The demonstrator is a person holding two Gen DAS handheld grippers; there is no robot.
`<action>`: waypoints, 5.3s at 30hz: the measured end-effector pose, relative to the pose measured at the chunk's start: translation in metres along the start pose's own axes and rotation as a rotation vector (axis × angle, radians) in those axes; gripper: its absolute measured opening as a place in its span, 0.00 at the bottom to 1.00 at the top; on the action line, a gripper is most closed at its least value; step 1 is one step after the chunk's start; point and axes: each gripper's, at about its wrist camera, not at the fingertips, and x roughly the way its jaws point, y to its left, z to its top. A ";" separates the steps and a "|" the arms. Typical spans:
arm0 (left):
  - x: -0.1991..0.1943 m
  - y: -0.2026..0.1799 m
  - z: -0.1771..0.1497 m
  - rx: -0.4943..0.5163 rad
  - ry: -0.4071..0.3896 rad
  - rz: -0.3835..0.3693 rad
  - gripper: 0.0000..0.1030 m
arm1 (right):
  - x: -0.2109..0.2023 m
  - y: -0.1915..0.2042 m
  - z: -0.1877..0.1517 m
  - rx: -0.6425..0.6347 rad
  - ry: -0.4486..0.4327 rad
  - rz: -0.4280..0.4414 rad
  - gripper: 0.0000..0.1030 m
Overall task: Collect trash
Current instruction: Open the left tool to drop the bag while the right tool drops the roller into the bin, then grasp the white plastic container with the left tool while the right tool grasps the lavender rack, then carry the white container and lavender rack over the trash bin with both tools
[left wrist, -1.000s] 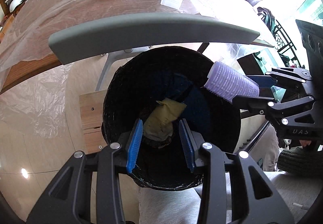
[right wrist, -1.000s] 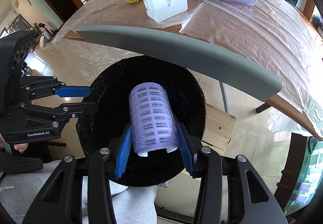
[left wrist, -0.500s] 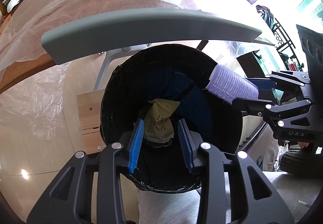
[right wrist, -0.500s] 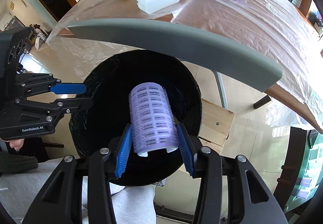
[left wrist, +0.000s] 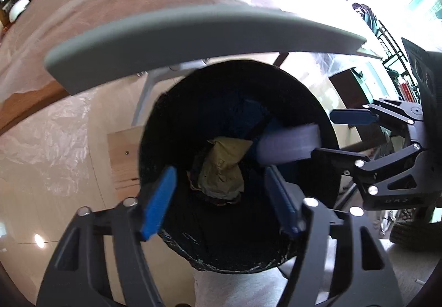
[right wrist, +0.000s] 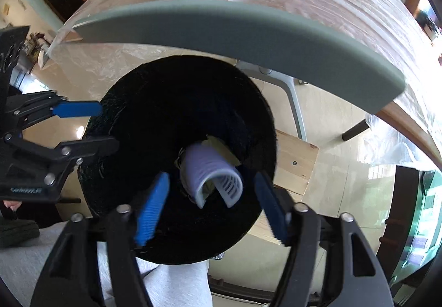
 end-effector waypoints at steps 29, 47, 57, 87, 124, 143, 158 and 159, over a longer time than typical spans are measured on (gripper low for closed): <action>-0.101 0.000 0.053 -0.056 -0.363 0.038 0.98 | -0.149 -0.037 0.028 0.075 -0.537 -0.228 0.96; -0.056 -0.026 0.115 0.125 -0.323 0.003 0.98 | -0.074 -0.080 0.152 0.048 -0.399 -0.246 0.96; -0.041 -0.022 0.130 0.143 -0.290 -0.034 0.79 | -0.035 -0.097 0.188 0.049 -0.329 -0.201 0.96; -0.029 -0.005 0.140 0.164 -0.223 -0.142 0.27 | -0.028 -0.112 0.191 0.138 -0.265 -0.039 0.71; -0.084 0.000 0.057 0.075 -0.285 -0.082 0.27 | -0.104 -0.025 0.028 0.120 -0.266 0.135 0.71; -0.051 -0.011 0.011 0.051 -0.159 -0.061 0.27 | -0.069 -0.004 0.002 0.075 -0.160 0.129 0.71; -0.030 -0.011 -0.001 0.029 -0.090 0.003 0.27 | -0.041 0.008 -0.007 0.021 -0.081 0.062 0.71; -0.028 -0.011 -0.002 0.027 -0.084 0.005 0.27 | -0.040 0.008 -0.007 0.020 -0.080 0.060 0.71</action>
